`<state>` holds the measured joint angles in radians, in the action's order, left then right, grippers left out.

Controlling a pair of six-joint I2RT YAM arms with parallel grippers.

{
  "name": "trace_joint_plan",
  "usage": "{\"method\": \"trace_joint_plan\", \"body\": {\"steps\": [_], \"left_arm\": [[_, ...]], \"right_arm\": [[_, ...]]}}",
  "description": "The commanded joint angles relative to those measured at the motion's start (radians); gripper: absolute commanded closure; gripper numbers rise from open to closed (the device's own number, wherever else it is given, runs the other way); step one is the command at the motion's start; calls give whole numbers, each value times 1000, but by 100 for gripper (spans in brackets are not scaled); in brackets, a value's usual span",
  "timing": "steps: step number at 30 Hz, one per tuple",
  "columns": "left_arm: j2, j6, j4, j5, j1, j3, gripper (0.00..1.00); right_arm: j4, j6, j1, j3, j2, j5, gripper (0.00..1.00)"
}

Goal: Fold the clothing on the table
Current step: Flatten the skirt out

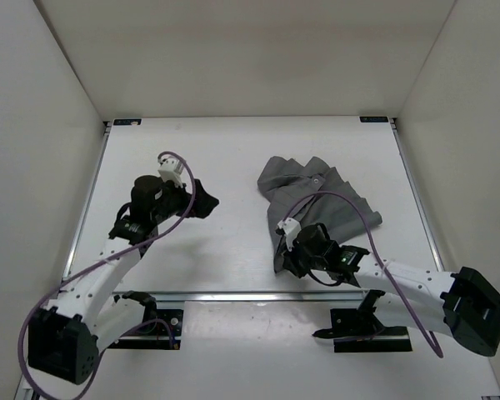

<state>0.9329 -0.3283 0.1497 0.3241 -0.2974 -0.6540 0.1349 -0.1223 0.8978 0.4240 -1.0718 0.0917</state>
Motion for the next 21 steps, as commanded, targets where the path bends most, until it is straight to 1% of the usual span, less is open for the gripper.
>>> {"method": "trace_joint_plan", "body": {"steps": [1, 2, 3, 4, 5, 6, 8, 9, 10, 11, 12, 13, 14, 16, 18, 19, 21], "left_arm": [[105, -21, -136, 58, -23, -94, 1], [136, -28, -171, 64, -28, -111, 1], [206, -41, -220, 75, -48, -155, 1], [231, -46, -220, 75, -54, -171, 2], [256, -46, -240, 73, -68, -188, 5], [303, -45, -246, 76, -81, -222, 17], [369, -40, -246, 84, -94, -275, 26], [394, -49, -254, 89, -91, -292, 23], [412, -61, -262, 92, -94, -298, 20], [423, -64, -274, 99, -88, -294, 15], [431, -71, -275, 104, -83, -295, 14], [437, -71, -279, 99, -85, -299, 15], [438, -74, -282, 98, -83, -300, 14], [452, -80, -282, 110, -82, -303, 14], [451, -84, -283, 107, -78, -300, 13], [449, -83, -283, 107, -77, -299, 13], [443, -83, -280, 112, -75, -300, 13]], "right_arm": [[-12, -118, -8, -7, 73, -89, 100], [-2, -122, -52, -17, 102, -34, 100], [30, -126, -86, -11, 117, 6, 100], [49, -123, -86, -11, 131, 16, 100], [64, -122, -85, -7, 139, 11, 99], [92, -123, -74, -1, 148, 5, 100], [86, -111, -62, -2, 193, -4, 100], [69, -93, -59, -16, 203, -1, 87], [56, -80, -54, -24, 238, 9, 64], [33, -73, -39, -39, 252, 20, 59], [14, -53, -22, -45, 256, 25, 52], [6, -30, -14, -50, 244, 40, 49], [-7, -14, 10, -54, 227, 42, 49], [-24, 44, 96, -60, 173, 4, 44], [-50, 46, 121, -50, 98, -21, 42], [-78, 52, 124, -51, 84, -4, 39], [-121, 59, 147, -65, 47, -38, 36]]}}
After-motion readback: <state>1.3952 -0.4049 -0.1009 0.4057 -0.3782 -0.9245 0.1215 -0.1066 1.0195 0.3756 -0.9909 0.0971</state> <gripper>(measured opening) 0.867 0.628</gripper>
